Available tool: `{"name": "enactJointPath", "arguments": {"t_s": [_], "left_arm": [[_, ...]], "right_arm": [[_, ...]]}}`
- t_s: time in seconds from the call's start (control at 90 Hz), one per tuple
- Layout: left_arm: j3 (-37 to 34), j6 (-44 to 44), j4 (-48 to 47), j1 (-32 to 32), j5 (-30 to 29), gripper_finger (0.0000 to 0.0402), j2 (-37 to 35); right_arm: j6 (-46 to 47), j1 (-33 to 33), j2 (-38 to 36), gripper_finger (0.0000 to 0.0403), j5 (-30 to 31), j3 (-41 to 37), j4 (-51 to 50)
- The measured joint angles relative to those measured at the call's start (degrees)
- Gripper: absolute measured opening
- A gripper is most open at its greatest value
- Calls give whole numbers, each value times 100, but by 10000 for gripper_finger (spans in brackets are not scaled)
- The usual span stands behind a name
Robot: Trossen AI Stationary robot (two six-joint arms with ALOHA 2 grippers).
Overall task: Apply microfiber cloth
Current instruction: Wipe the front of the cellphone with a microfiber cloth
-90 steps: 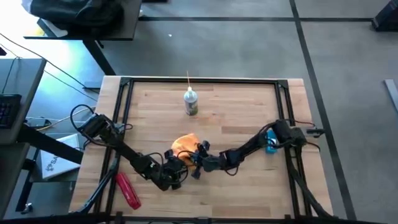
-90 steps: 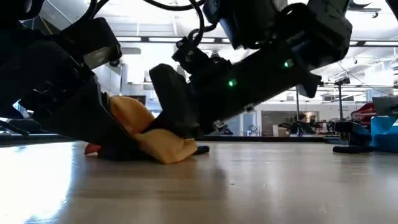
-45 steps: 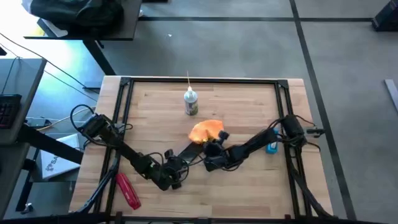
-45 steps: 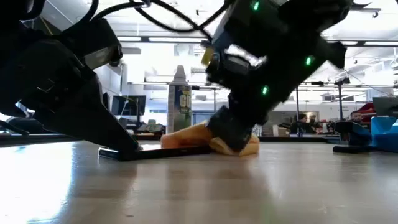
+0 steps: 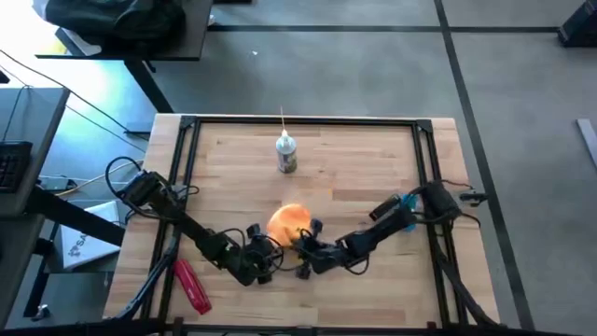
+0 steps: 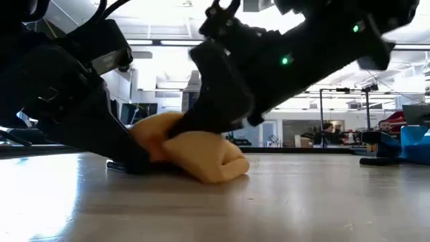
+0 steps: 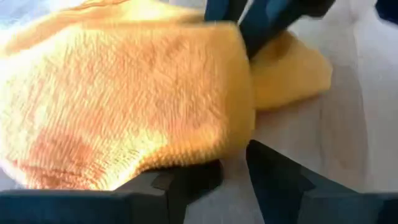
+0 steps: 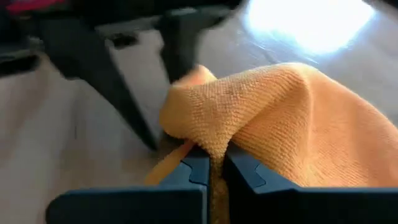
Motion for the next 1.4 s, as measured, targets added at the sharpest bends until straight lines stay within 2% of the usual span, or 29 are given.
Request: {"name": "enactJointPath", "arguments": {"t_s": [0.144, 0.4, 0.522, 0.611, 0.711, 0.922, 1.056, 1.122, 1.189, 1.4], "left_arm": [[-1, -3, 41, -10, -13, 133, 0], [-2, -58, 61, -17, 1, 133, 0], [-2, -58, 66, -17, 1, 133, 0], [-2, -55, 66, -17, 1, 133, 0], [-2, -52, 66, -17, 3, 133, 0], [-2, -49, 68, -17, 3, 133, 0], [-2, -49, 71, -17, 5, 133, 0], [-2, -47, 75, -17, 0, 133, 0], [-2, -49, 74, -17, -2, 133, 0], [-2, -45, 74, -20, 1, 133, 0]], "right_arm": [[467, -162, 26, 0, 261, 9, -755], [1250, -334, 4, 0, 1806, 17, -2412], [1631, -369, -107, 0, 2025, -2, -2822], [1357, -367, -198, 0, 2022, -12, -2661], [796, -328, -255, 0, 1852, -13, -1886], [-339, -508, -8, 0, -511, -4, 439], [-441, -700, 345, 0, -1160, -2, 1217], [-265, -824, 460, 0, -1197, 6, 1201], [-109, -943, 463, 0, -980, 28, 887], [-182, -1239, 411, 0, 643, 37, 22]]}}
